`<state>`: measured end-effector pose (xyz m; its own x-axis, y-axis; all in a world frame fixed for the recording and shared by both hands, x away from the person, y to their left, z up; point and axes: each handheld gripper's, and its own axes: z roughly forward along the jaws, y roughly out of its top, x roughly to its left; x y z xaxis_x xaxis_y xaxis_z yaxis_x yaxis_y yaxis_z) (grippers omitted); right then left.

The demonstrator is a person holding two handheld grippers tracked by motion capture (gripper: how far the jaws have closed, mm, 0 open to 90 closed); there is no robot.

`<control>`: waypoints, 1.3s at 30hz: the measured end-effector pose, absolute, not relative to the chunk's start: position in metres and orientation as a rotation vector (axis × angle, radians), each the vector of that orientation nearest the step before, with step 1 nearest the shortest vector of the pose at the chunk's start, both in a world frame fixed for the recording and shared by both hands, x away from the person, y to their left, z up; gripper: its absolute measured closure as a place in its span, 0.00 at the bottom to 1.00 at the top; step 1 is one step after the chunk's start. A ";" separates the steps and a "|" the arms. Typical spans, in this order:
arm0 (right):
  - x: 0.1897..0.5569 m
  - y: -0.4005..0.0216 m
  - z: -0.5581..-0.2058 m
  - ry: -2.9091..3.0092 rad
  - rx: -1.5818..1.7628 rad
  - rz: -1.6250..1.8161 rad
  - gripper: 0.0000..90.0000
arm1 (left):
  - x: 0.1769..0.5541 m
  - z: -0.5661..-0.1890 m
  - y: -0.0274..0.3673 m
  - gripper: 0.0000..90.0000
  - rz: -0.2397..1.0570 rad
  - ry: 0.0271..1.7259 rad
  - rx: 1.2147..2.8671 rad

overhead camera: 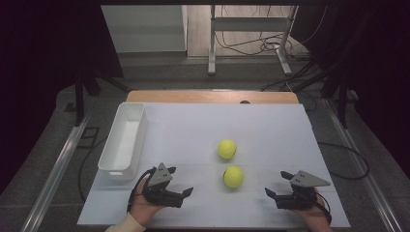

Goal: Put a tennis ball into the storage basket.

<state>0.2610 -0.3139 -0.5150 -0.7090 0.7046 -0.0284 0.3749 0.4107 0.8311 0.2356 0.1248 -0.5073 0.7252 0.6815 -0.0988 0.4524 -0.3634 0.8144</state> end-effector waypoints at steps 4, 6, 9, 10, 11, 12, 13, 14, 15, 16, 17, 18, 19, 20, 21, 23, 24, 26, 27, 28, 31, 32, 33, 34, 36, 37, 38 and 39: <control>0.261 -0.314 -0.515 2.299 0.927 1.206 0.15 | 0.237 -0.507 0.120 0.08 0.313 0.851 2.025; 0.261 -0.313 -0.515 2.299 0.926 1.204 0.15 | 0.239 -0.506 0.118 0.08 0.308 0.846 2.028; 0.261 -0.313 -0.516 2.302 0.922 1.200 0.15 | 0.241 -0.504 0.115 0.08 0.306 0.835 2.034; 0.261 -0.313 -0.516 2.303 0.919 1.199 0.15 | 0.242 -0.504 0.114 0.08 0.308 0.833 2.031; 0.261 -0.313 -0.516 2.304 0.918 1.199 0.15 | 0.242 -0.503 0.114 0.08 0.305 0.834 2.027; 0.261 -0.313 -0.516 2.305 0.917 1.197 0.15 | 0.242 -0.503 0.114 0.08 0.305 0.834 2.027; 0.261 -0.313 -0.516 2.305 0.917 1.197 0.15 | 0.243 -0.502 0.114 0.08 0.299 0.835 2.023; 0.261 -0.313 -0.516 2.304 0.916 1.196 0.15 | 0.244 -0.502 0.114 0.08 0.295 0.834 2.023; 0.261 -0.313 -0.516 2.306 0.915 1.194 0.15 | 0.244 -0.502 0.114 0.08 0.295 0.833 2.024; 0.261 -0.313 -0.516 2.306 0.915 1.193 0.15 | 0.244 -0.501 0.113 0.08 0.295 0.832 2.026; 0.261 -0.312 -0.516 2.308 0.915 1.193 0.15 | 0.245 -0.501 0.112 0.08 0.293 0.831 2.026; 0.261 -0.312 -0.516 2.310 0.914 1.190 0.15 | 0.246 -0.501 0.111 0.08 0.292 0.829 2.028; 0.261 -0.312 -0.517 2.310 0.915 1.186 0.15 | 0.246 -0.501 0.110 0.08 0.291 0.827 2.030; 0.262 -0.312 -0.517 2.310 0.915 1.188 0.15 | 0.247 -0.501 0.108 0.08 0.288 0.823 2.031; 0.262 -0.312 -0.517 2.311 0.914 1.188 0.15 | 0.249 -0.501 0.105 0.08 0.285 0.816 2.036; 0.262 -0.312 -0.517 2.313 0.914 1.188 0.15 | 0.250 -0.501 0.102 0.08 0.284 0.811 2.040; 0.262 -0.312 -0.517 2.313 0.914 1.188 0.15 | 0.251 -0.501 0.098 0.08 0.281 0.803 2.048; 0.262 -0.312 -0.517 2.313 0.913 1.188 0.15 | 0.252 -0.501 0.092 0.08 0.279 0.787 2.064; 0.262 -0.312 -0.517 2.313 0.912 1.188 0.15 | 0.253 -0.501 0.090 0.08 0.281 0.782 2.069; 0.262 -0.312 -0.517 2.313 0.912 1.187 0.15 | 0.253 -0.500 0.087 0.08 0.280 0.773 2.074; 0.261 -0.312 -0.517 2.314 0.911 1.186 0.15 | 0.255 -0.498 0.082 0.08 0.275 0.762 2.075; 0.261 -0.312 -0.517 2.316 0.912 1.183 0.15 | 0.255 -0.498 0.081 0.08 0.273 0.762 2.073; 0.261 -0.312 -0.517 2.317 0.912 1.183 0.15 | 0.256 -0.498 0.080 0.08 0.273 0.759 2.076; 0.261 -0.312 -0.517 2.317 0.910 1.183 0.15 | 0.257 -0.498 0.079 0.08 0.274 0.755 2.080; 0.261 -0.312 -0.517 2.318 0.909 1.182 0.15 | 0.257 -0.498 0.077 0.08 0.268 0.756 2.080; 0.261 -0.312 -0.517 2.320 0.908 1.181 0.15 | 0.258 -0.498 0.076 0.08 0.267 0.756 2.080; 0.261 -0.312 -0.517 2.321 0.906 1.181 0.15 | 0.258 -0.498 0.075 0.08 0.266 0.754 2.082; 0.261 -0.312 -0.517 2.321 0.905 1.181 0.15 | 0.259 -0.498 0.074 0.08 0.264 0.753 2.080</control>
